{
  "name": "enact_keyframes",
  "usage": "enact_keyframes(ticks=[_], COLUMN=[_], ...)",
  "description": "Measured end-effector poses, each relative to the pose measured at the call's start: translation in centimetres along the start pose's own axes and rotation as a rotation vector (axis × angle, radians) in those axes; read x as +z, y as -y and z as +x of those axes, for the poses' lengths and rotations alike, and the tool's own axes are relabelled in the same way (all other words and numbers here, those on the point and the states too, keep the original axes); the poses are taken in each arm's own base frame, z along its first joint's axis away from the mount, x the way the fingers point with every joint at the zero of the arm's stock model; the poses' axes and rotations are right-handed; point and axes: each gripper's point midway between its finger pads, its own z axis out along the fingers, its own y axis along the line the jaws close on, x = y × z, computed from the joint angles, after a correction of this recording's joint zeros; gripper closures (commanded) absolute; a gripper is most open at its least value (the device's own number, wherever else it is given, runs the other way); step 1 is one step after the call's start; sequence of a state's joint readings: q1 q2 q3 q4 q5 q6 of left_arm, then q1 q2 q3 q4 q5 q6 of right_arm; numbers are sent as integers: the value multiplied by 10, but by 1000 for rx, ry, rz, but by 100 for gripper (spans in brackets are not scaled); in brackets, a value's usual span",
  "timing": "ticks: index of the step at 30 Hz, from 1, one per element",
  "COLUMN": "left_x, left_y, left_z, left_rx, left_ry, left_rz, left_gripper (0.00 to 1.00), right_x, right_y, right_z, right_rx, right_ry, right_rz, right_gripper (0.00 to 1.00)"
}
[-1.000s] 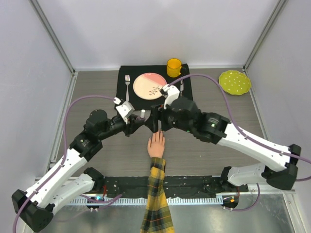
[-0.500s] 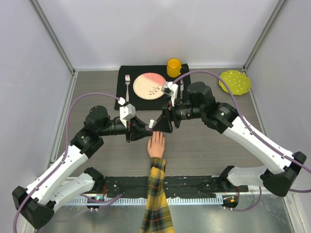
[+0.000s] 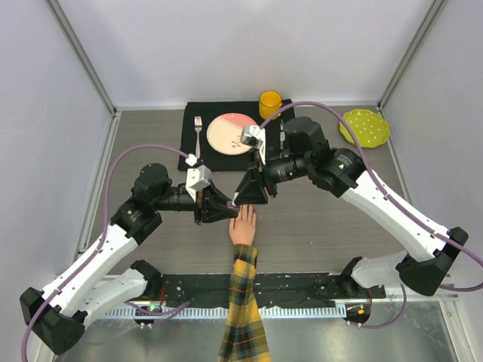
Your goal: Paint the nails
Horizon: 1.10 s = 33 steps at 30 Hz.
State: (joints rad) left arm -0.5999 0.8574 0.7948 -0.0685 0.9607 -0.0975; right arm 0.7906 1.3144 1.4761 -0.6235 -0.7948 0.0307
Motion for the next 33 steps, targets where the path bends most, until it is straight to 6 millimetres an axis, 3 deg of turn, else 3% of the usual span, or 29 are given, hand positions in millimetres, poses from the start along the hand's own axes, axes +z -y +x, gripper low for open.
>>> enact_keyframes(ticks=[14,24,30,33], left_x=[-1,-1,-1,-2], left_y=[-6,-10,-12,-15], left_z=[0,-1,-1,0], left_rx=[0,2,0,-8], left_ry=[2,5,5,3], left_rz=[-33,-51,-61,-81], left_gripper=[100,100,100,100], right_x=[3,4,5,6], right_y=[3,5,7,9], right_z=[8,6,6,6], right_rx=[0,-3,-4,-7], right_ry=[-43,-44,-45,-47], right_rz=[-15,-7,1,12], right_gripper=[71,72,85,99])
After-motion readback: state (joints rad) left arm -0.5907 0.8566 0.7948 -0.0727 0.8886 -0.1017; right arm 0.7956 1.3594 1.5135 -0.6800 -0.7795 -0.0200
